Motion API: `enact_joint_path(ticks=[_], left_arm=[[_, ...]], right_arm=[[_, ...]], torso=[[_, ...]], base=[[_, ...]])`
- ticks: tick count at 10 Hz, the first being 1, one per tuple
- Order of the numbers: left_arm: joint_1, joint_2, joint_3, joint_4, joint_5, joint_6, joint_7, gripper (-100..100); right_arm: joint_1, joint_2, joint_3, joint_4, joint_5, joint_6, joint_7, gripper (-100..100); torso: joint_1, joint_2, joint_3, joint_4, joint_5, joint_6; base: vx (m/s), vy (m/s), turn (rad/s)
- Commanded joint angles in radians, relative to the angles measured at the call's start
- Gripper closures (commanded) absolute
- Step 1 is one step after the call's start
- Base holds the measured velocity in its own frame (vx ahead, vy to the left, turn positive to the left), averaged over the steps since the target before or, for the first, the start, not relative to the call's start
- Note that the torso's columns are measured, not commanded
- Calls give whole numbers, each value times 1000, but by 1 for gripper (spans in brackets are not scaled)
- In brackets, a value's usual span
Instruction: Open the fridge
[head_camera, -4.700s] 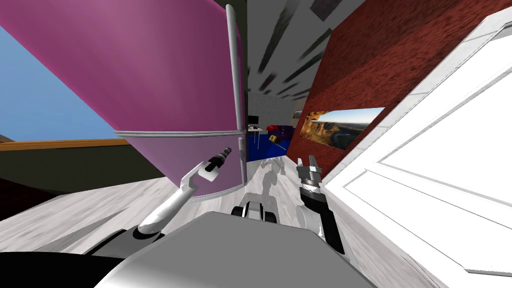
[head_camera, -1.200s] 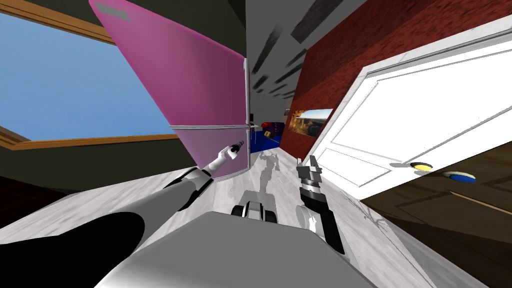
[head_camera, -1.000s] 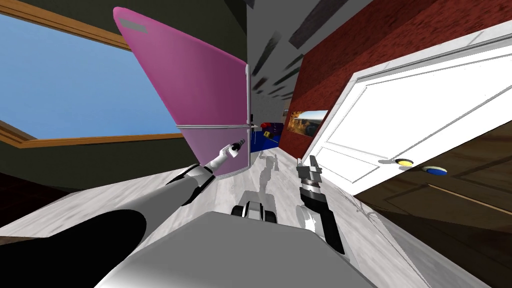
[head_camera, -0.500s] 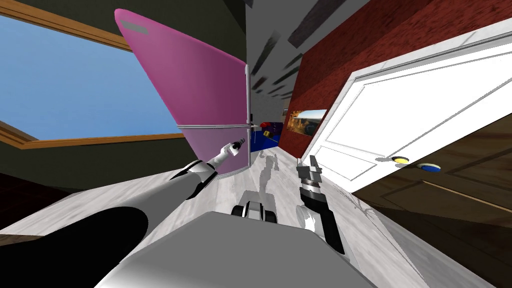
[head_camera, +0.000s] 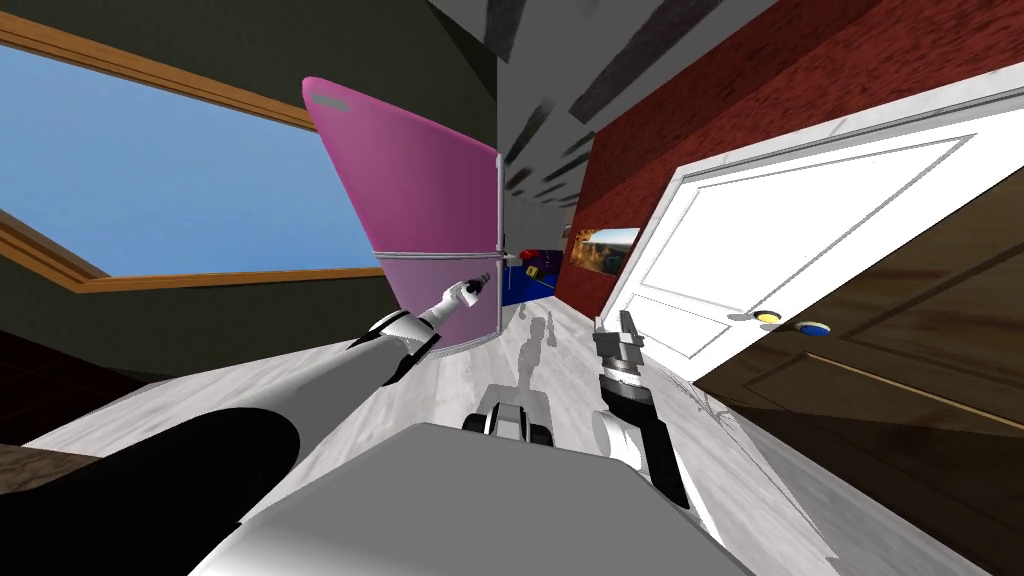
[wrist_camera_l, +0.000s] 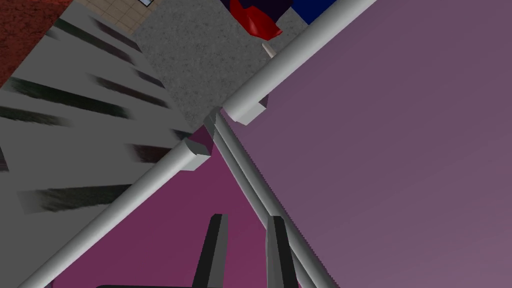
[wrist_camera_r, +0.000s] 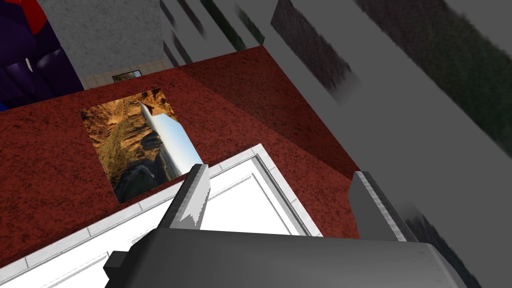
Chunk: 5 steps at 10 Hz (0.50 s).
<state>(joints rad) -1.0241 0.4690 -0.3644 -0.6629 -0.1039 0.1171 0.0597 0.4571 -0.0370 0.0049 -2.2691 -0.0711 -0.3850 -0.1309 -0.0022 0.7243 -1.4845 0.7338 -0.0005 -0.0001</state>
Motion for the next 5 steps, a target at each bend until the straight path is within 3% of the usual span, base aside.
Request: enact_joint_path(ticks=[1,5], left_arm=[[0,19,8,0,-6,5,5,-100],[2,46,25,7,-20,10,13,-100]], right_arm=[[0,0,0,0,0,0,0,0],[0,0,0,0,0,0,0,0]], torso=[[-2,2,1,0,0,0],[2,13,8,4,0,0]], base=[[179,-95,43],[215,-113,44]])
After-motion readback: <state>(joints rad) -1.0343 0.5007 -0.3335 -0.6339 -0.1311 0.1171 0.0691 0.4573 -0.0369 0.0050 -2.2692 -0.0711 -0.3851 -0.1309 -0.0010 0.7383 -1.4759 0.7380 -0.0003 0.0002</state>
